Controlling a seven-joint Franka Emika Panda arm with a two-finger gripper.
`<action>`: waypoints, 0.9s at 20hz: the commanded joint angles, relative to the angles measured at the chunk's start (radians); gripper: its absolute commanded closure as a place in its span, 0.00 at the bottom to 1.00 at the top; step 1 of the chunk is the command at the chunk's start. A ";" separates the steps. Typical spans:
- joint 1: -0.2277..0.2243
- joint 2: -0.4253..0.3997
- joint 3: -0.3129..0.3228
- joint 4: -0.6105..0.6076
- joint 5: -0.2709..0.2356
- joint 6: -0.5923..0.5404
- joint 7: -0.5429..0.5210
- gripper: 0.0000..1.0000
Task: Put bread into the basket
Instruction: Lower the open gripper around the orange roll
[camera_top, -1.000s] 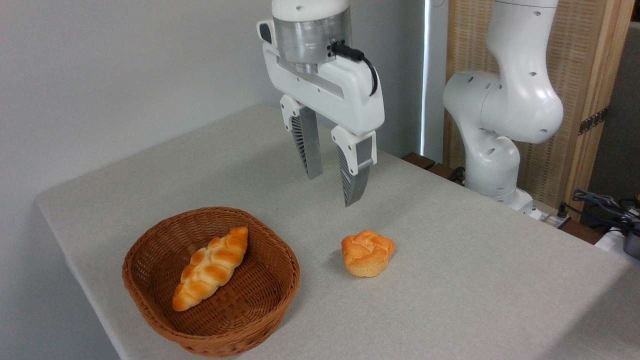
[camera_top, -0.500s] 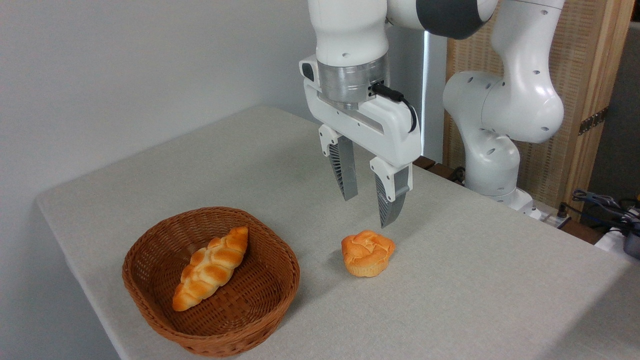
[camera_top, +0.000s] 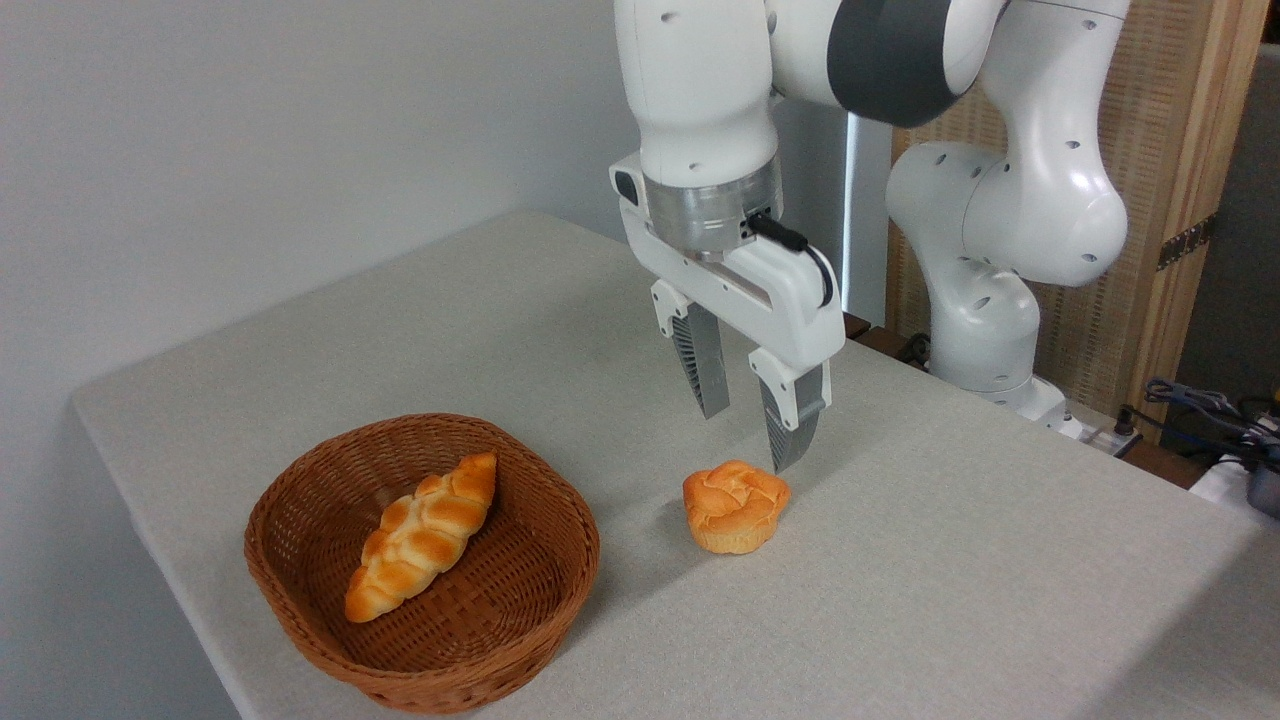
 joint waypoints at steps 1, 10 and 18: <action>-0.013 -0.016 0.004 -0.046 -0.045 0.046 0.006 0.00; -0.015 -0.016 -0.018 -0.106 -0.048 0.128 0.003 0.00; -0.013 -0.013 -0.018 -0.143 -0.046 0.188 0.003 0.00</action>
